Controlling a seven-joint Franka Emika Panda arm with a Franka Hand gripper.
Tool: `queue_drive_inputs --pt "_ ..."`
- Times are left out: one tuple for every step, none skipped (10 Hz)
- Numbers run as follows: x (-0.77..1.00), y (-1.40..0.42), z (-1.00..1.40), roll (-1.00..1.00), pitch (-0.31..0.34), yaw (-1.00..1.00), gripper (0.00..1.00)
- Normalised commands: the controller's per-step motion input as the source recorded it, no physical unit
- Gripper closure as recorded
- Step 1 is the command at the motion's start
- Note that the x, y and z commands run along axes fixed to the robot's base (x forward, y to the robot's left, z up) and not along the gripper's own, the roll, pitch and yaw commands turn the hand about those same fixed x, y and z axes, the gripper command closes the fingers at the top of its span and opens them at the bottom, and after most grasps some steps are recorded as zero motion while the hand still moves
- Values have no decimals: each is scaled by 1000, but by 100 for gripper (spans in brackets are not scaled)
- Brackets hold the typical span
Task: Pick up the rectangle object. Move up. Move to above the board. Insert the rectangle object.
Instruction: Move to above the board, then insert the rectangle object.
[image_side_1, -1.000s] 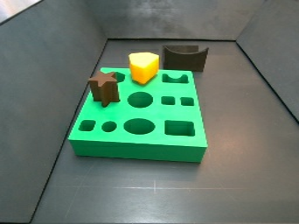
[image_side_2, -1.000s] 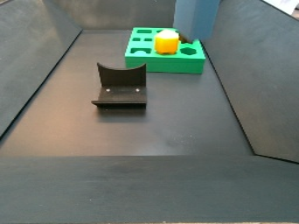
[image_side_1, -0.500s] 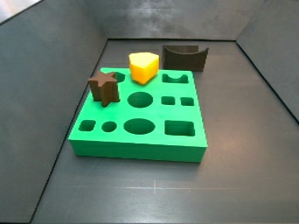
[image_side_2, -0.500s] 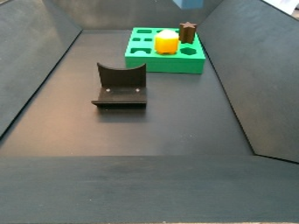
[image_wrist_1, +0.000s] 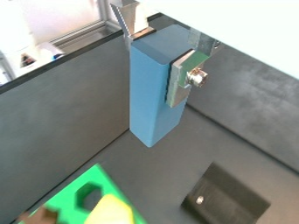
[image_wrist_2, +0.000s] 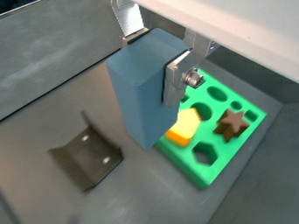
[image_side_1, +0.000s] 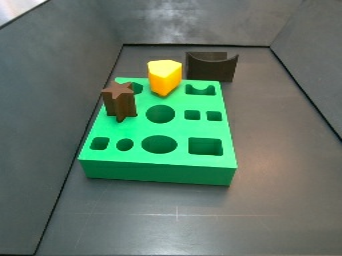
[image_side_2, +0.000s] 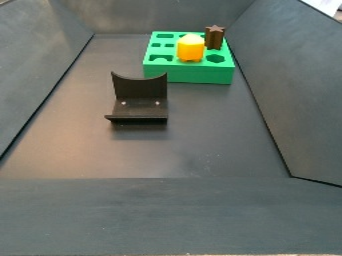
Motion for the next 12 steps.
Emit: queue_drive_inputs --pt "-2 -1000 55 -14 29 -42 100" --pt "0 -1000 59 -15 34 -9 100" --pt "3 -1000 62 -16 40 -6 100" --pt "13 -1000 65 -10 54 0 100" --pt "25 -1000 64 -4 65 1 100" --pt "51 -1000 65 -1 82 6 100" --pt "62 -1000 68 -8 93 5 100" --pt "75 -882 74 6 105 7 100" --pt "78 -588 60 5 118 8 100" --pt "76 -257 38 7 121 3 100" --pt "64 -183 33 8 113 6 100" --pt "0 0 0 0 0 -14 100"
